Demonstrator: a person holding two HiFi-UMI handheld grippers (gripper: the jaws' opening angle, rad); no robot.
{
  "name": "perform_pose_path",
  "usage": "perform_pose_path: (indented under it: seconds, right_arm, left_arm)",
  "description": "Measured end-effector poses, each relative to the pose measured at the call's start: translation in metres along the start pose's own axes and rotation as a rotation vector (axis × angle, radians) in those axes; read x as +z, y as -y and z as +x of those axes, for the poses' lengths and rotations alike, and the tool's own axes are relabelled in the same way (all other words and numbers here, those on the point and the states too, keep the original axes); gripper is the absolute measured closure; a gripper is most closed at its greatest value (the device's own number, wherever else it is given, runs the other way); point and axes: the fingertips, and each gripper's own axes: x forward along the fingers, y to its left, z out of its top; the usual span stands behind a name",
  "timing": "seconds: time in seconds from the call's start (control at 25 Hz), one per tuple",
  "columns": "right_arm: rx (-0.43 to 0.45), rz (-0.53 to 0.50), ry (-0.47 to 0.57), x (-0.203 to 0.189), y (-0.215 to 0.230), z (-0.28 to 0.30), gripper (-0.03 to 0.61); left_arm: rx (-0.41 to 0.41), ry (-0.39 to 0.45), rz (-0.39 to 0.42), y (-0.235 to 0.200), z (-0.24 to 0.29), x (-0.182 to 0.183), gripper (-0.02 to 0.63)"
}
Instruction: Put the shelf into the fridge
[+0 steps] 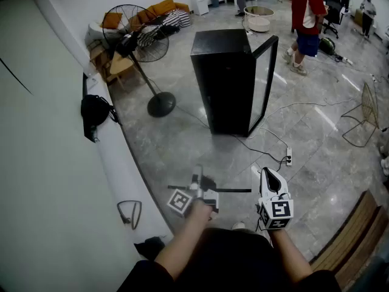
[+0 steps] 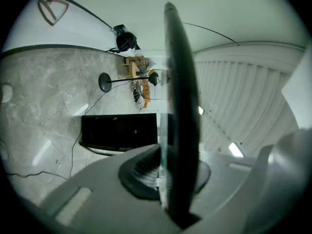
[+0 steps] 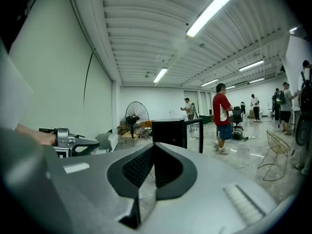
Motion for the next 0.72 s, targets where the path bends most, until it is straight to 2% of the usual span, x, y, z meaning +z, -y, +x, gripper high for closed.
perform_pose_path:
  seconds: [0.24,0.52,0.72]
  right_arm:
    - [0.033,0.04,0.049,0.005,0.005,-0.009,0.58]
    - [0.01,0.082,0.01,-0.004,0.02,-0.018,0.578]
    - [0.006,0.046,0.014,-0.003,0.025,-0.005,0.578]
  left_arm:
    - [-0.006,0.008,-0.006,-0.002,-0.003,-0.017,0.597]
    - [0.026,0.008,0.005,-0.004,-0.01,-0.032,0.597]
    - [0.023,-0.002,0.0,-0.009,0.002,-0.038,0.597]
